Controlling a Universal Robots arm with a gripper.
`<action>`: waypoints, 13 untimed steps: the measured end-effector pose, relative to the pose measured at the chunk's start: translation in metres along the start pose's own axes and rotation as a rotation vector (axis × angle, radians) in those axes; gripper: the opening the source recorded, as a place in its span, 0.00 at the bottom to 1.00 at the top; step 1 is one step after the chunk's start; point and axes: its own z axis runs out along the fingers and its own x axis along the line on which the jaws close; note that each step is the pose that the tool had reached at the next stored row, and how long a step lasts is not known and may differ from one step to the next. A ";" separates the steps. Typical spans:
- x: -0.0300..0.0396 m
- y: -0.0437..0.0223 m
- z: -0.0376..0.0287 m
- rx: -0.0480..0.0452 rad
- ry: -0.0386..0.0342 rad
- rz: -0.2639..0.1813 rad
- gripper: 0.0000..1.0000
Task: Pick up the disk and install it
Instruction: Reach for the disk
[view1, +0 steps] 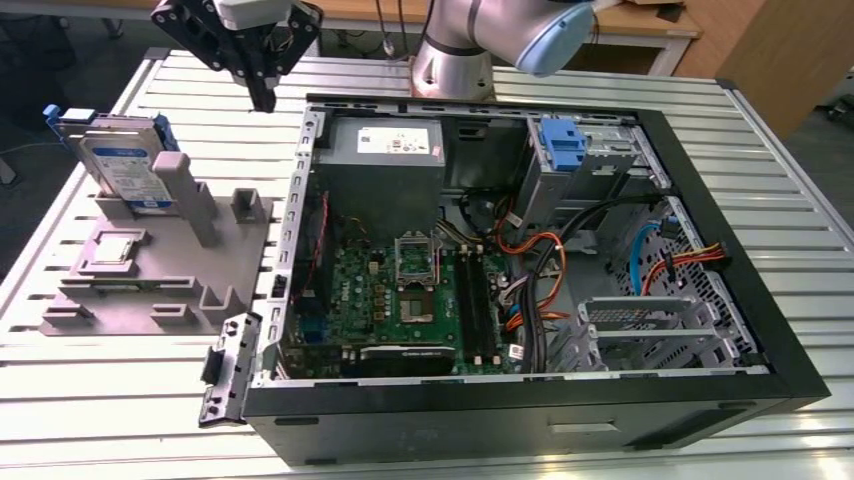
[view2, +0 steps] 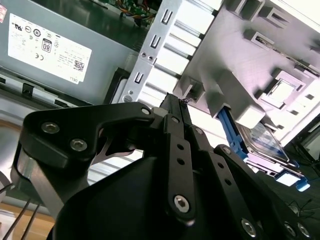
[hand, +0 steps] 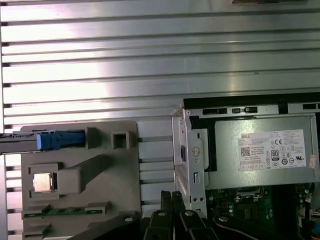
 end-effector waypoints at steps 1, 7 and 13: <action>0.0017 -0.0001 0.0000 -0.0001 -0.0001 0.000 0.15; 0.0109 -0.0007 -0.0002 -0.0003 0.0000 0.000 0.15; 0.0194 0.0006 0.0000 -0.0008 -0.0001 0.000 0.15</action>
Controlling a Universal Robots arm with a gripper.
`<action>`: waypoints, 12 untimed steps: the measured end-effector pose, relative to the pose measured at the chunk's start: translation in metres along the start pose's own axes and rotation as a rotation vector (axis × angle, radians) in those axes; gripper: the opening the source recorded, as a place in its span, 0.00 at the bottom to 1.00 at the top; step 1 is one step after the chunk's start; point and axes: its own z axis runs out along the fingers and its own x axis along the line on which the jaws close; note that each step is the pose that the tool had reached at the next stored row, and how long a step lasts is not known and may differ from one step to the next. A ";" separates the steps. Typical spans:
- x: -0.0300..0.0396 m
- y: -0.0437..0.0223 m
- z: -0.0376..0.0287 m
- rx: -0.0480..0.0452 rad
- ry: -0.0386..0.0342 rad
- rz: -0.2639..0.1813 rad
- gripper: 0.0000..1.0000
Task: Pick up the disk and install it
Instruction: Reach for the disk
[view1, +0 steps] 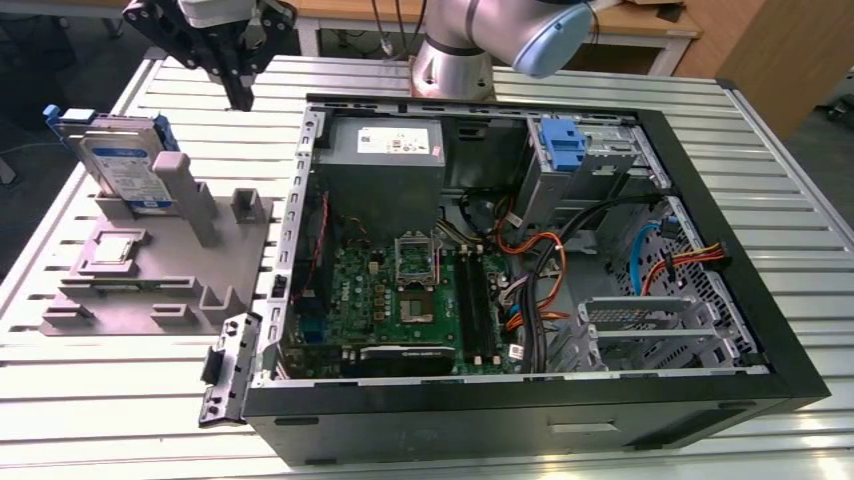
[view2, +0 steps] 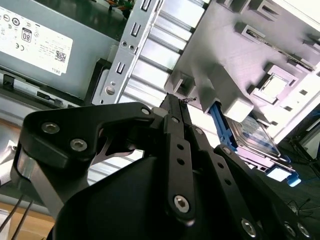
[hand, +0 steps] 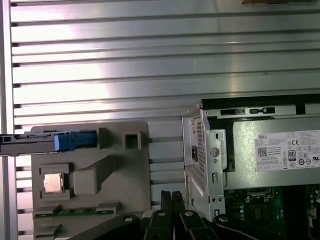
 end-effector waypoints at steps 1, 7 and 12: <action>0.0021 0.0012 0.0001 0.0001 0.0001 0.000 0.15; 0.0152 0.0054 0.0011 0.0004 0.0038 0.000 0.15; 0.0172 0.0055 0.0012 0.0005 0.0053 0.000 0.15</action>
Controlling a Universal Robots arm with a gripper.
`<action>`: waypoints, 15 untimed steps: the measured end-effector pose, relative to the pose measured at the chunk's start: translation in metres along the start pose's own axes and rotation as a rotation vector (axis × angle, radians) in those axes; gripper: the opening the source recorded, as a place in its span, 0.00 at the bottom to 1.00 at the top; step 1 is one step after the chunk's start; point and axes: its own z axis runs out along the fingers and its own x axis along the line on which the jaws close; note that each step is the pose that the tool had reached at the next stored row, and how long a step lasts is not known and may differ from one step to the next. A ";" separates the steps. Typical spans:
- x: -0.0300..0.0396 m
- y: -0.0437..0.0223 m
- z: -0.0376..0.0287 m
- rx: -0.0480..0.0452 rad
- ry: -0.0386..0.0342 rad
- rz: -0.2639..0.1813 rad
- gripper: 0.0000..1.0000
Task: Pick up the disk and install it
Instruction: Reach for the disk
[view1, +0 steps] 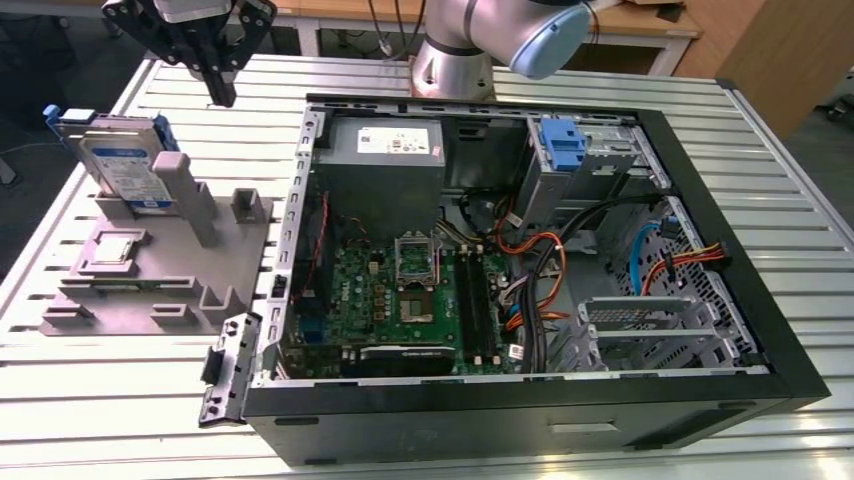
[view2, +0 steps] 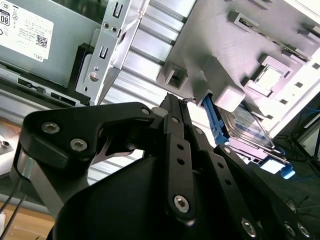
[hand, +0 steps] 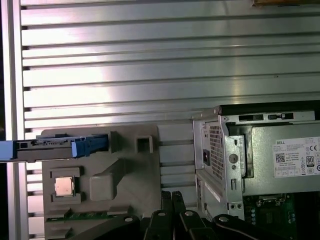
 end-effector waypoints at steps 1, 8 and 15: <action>0.0001 0.0000 0.0000 0.0000 0.0000 0.000 0.15; 0.0001 0.0000 0.0000 0.0000 0.0001 0.000 0.13; 0.0006 0.0001 0.0002 -0.0001 0.0002 0.000 0.10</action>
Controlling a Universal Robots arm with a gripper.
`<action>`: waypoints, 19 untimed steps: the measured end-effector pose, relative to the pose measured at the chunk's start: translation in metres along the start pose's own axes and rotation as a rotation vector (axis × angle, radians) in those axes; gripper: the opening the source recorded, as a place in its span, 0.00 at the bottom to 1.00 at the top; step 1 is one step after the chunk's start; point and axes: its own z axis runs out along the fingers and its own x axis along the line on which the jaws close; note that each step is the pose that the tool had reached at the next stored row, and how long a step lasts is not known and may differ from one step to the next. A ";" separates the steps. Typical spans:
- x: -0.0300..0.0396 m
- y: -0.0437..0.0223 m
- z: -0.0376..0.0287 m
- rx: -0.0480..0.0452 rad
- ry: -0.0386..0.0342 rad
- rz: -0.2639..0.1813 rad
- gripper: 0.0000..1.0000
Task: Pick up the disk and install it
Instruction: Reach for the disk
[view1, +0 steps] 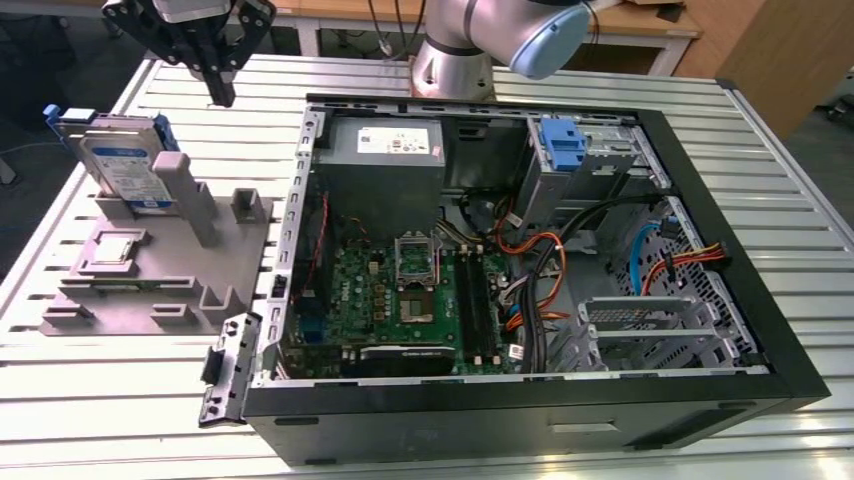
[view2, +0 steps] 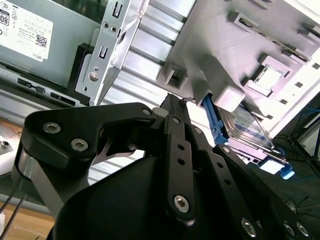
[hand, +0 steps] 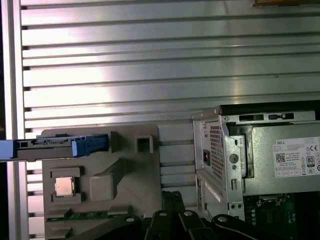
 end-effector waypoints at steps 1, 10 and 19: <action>0.0008 0.0000 0.0000 0.0001 0.0001 0.000 0.10; 0.0197 0.0021 0.0001 0.0002 0.0004 0.000 0.10; 0.0435 0.0104 0.0005 0.0003 0.0012 0.000 0.10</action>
